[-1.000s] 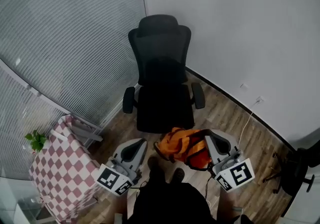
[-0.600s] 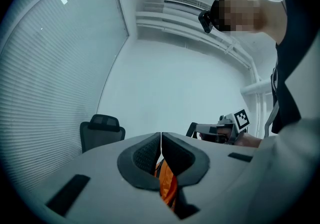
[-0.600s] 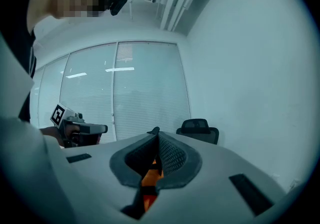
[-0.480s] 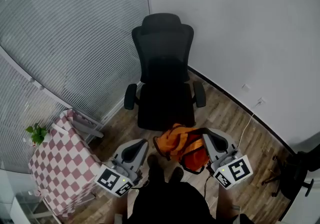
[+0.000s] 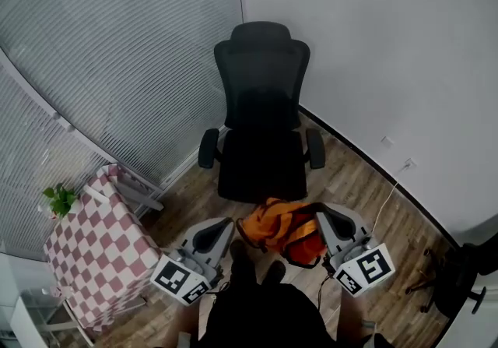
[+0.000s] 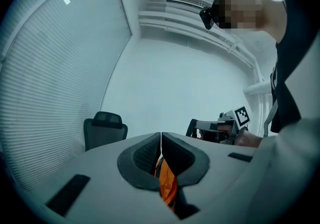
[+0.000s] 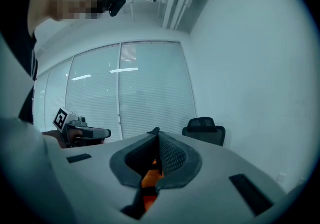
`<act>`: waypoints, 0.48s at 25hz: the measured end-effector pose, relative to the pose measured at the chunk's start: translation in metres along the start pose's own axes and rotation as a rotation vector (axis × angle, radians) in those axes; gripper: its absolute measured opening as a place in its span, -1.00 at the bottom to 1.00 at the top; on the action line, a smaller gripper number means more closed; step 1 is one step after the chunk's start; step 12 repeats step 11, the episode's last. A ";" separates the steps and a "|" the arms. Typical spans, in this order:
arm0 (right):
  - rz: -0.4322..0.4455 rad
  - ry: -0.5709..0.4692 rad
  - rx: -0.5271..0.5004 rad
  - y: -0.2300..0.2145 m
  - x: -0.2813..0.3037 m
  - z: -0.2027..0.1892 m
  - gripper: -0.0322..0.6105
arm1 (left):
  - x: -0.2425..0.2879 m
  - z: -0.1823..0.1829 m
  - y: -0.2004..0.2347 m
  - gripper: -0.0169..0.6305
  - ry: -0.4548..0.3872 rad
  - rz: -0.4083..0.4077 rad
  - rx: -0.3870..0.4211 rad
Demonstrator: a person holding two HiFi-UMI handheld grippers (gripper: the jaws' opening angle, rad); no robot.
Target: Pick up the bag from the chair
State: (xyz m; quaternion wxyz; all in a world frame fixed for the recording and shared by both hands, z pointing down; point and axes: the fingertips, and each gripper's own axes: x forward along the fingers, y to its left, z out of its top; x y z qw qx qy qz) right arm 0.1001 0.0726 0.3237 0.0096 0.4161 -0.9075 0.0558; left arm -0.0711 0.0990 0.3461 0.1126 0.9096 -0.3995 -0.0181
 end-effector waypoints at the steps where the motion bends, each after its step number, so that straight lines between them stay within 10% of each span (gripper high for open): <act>1: 0.005 -0.001 -0.003 0.002 0.000 0.000 -0.82 | -0.001 -0.001 0.000 -0.84 0.001 0.001 -0.001; 12: 0.026 0.000 -0.016 0.011 0.002 0.000 -0.83 | 0.000 -0.007 -0.010 -0.84 0.048 -0.060 0.013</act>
